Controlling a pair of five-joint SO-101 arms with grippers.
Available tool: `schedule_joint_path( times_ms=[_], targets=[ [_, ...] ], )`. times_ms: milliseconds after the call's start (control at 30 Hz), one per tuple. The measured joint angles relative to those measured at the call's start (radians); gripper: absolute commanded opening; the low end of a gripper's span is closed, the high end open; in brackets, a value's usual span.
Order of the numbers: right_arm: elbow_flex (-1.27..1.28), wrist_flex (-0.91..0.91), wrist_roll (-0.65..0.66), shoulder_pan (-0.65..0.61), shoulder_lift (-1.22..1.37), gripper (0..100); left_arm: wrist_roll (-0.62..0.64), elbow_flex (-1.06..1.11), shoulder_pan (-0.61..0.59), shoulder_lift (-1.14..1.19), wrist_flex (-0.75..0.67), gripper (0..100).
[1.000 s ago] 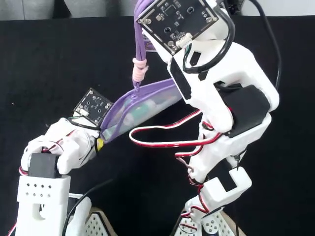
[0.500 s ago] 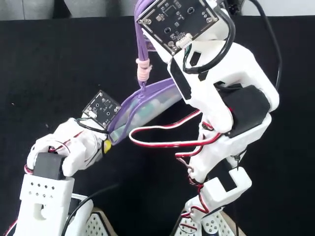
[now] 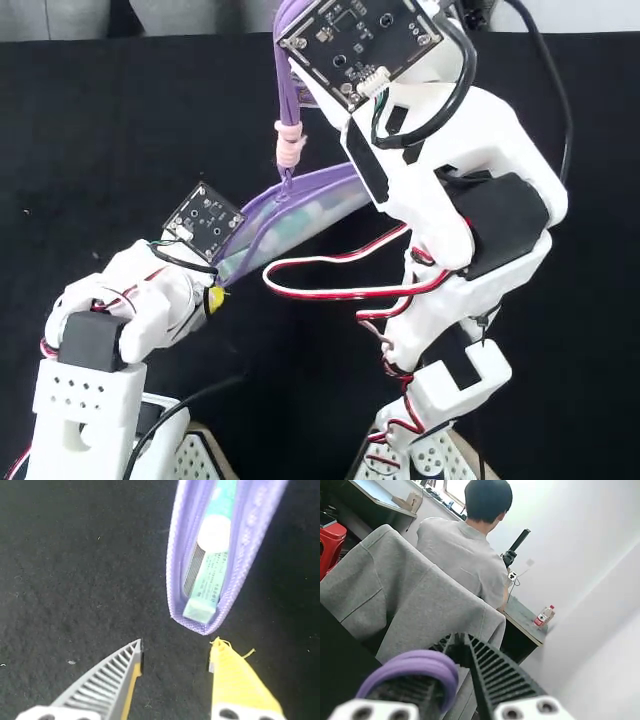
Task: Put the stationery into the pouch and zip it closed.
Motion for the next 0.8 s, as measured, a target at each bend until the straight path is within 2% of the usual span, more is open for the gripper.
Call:
schedule_joint_path(
  times_ms=[133,367,533,800],
  targets=[
    [0.000,0.000,0.000,0.000,0.000,1.1,0.008,0.000,0.000,0.000,-0.066,22],
    [0.000,0.023,0.000,-0.006,-0.063,1.1,0.101,0.051,0.017,0.000,-0.210,22],
    [0.000,0.025,0.000,-0.009,-0.101,1.1,0.123,0.068,0.121,0.002,-0.226,22],
    [-0.008,0.118,0.000,-0.072,-0.110,1.1,0.276,0.054,0.213,0.002,-0.232,22]
  ],
)
